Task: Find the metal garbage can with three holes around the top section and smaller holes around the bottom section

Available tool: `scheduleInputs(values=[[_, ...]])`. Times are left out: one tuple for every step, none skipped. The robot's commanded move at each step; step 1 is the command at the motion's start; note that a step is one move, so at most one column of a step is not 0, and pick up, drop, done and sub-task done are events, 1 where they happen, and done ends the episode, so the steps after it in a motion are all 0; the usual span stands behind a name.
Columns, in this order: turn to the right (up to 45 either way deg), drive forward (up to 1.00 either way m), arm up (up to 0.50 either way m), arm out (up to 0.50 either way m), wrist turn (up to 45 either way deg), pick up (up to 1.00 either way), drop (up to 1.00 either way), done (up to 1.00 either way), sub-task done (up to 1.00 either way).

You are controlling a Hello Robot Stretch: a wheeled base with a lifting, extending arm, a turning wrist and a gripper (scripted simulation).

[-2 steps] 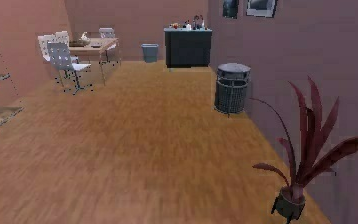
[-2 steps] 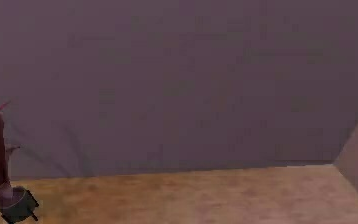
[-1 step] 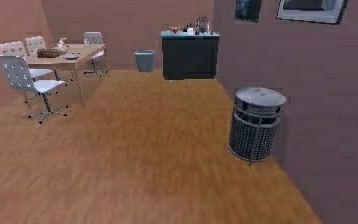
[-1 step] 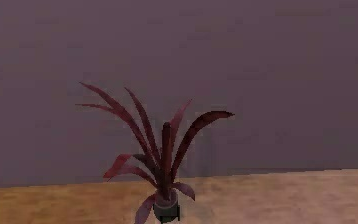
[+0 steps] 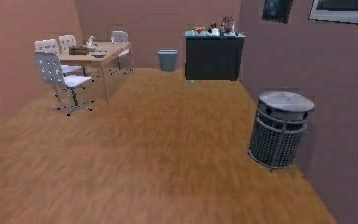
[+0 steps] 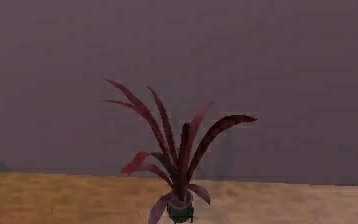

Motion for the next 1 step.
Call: scheduleInputs(values=[[0.0, 0.25, 0.00, 0.00, 0.0, 0.00, 0.00, 0.00, 0.00]])
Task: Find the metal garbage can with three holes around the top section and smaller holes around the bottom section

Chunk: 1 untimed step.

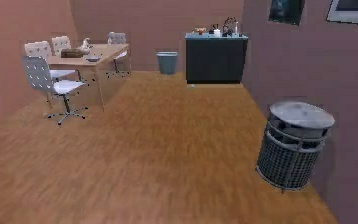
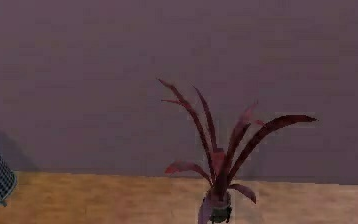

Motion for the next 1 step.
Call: scheduleInputs(values=[[39.0, 0.00, 0.00, 0.00, 0.0, 0.00, 0.00, 0.00, 0.00]])
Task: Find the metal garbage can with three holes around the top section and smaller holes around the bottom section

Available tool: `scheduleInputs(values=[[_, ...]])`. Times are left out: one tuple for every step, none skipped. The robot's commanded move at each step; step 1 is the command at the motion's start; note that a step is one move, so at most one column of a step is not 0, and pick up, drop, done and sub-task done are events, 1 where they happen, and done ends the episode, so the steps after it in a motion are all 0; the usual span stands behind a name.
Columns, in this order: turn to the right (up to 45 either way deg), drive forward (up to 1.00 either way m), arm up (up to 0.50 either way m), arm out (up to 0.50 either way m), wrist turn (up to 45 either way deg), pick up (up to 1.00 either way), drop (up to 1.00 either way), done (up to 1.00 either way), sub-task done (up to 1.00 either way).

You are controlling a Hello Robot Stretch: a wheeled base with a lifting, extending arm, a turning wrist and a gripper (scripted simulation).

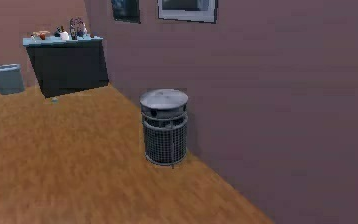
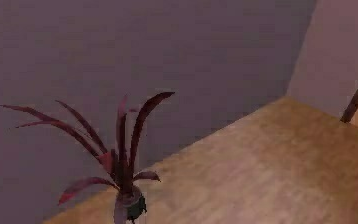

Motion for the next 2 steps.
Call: scheduleInputs(values=[[0.0, 0.65, 0.00, 0.00, 0.0, 0.00, 0.00, 0.00, 0.00], [0.0, 0.00, 0.00, 0.00, 0.0, 0.00, 0.00, 1.00, 0.00]])
